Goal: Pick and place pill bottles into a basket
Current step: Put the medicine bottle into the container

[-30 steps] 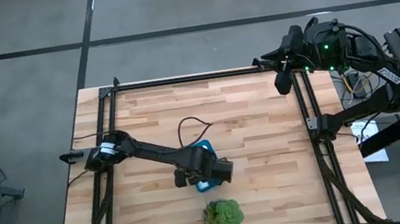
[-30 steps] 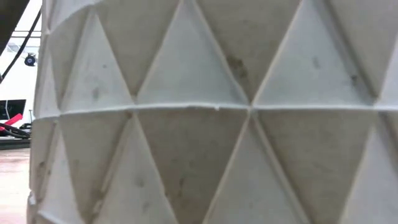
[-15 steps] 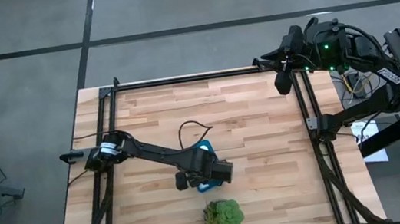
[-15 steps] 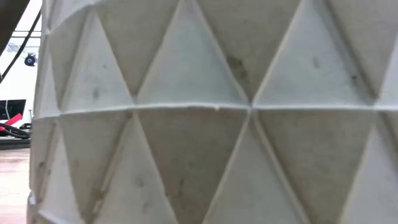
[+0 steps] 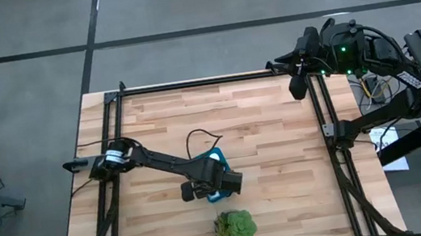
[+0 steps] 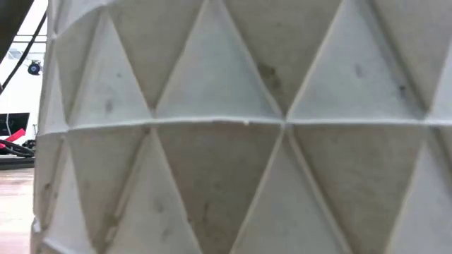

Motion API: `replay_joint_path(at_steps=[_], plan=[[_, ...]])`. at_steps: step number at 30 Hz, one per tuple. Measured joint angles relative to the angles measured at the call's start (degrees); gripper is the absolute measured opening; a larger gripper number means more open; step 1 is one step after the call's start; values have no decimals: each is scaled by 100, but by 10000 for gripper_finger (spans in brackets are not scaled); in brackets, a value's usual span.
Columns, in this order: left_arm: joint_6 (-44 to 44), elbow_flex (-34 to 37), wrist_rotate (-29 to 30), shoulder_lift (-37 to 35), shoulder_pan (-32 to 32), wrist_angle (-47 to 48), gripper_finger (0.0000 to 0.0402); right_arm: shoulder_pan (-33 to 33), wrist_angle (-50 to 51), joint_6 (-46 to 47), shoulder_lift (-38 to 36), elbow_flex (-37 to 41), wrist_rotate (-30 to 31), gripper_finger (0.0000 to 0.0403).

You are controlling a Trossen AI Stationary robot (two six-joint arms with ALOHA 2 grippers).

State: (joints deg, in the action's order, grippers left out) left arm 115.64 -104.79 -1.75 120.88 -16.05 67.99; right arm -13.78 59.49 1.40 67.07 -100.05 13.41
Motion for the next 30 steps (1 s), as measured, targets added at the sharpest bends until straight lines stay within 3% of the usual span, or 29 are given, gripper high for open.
replay_joint_path(at_steps=[6, 16, 30], plan=[[100, -1, -27, 95, 21, 1, 183, -1, 1, 5, 0, 0, 1, 68], [-98, -28, -631, 588, 25, -271, 183, 0, -5, -5, -2, 0, 0, 68], [-86, -20, -89, 616, 101, -440, 183, -2, -7, -2, -2, 0, 2, 68]])
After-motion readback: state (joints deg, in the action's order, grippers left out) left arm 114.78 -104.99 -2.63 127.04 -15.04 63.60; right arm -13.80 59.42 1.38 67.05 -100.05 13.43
